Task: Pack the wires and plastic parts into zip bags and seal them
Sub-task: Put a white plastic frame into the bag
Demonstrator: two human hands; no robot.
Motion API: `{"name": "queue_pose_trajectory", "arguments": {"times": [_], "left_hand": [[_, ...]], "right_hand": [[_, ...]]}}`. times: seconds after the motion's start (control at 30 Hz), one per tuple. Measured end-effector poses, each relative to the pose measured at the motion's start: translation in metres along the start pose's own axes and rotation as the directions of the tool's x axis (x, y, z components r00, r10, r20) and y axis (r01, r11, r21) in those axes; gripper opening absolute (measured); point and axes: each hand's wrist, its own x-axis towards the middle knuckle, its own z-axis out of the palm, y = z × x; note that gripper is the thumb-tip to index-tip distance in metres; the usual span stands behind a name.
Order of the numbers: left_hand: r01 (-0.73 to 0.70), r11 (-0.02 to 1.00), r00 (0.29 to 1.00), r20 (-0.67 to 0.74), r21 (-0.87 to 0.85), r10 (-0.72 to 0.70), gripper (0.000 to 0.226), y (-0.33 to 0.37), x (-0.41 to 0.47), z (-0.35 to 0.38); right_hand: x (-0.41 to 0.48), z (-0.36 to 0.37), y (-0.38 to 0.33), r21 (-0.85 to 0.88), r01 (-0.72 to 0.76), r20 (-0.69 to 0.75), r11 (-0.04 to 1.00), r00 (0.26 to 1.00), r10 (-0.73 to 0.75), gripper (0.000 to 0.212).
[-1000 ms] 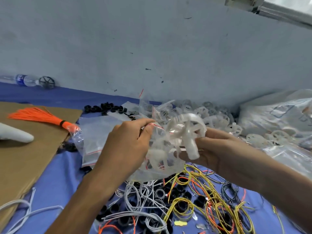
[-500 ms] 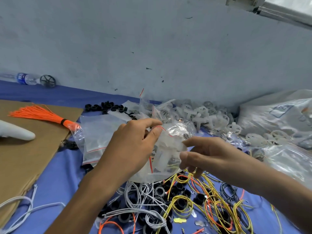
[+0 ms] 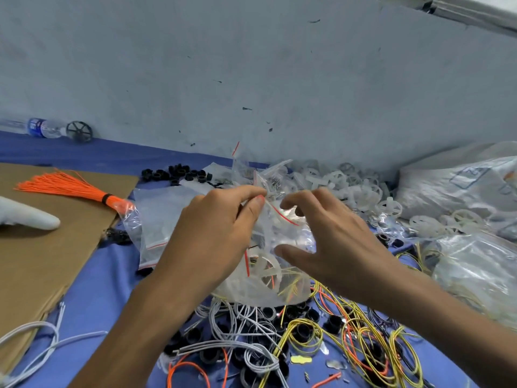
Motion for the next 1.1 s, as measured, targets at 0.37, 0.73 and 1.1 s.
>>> {"name": "queue_pose_trajectory", "arguments": {"times": [0.37,0.73,1.1], "left_hand": [[-0.099,0.944,0.935,-0.355,-0.316,-0.021,0.016,-0.016,0.013,-0.037],[-0.102,0.938,0.917,-0.396,-0.332,-0.04,0.02,-0.01,0.011,-0.034],[-0.083,0.955,0.93,-0.367,-0.284,-0.028,0.014,-0.012,0.01,-0.024]], "right_hand": [[0.066,-0.047,-0.008,0.698,-0.042,0.035,0.715,0.999,0.026,0.017],[0.112,0.044,0.101,0.306,-0.231,0.075,0.924,0.973,0.219,0.017],[0.114,0.112,0.139,-0.085,-0.211,0.299,0.974,0.927,0.226,0.027]]}}
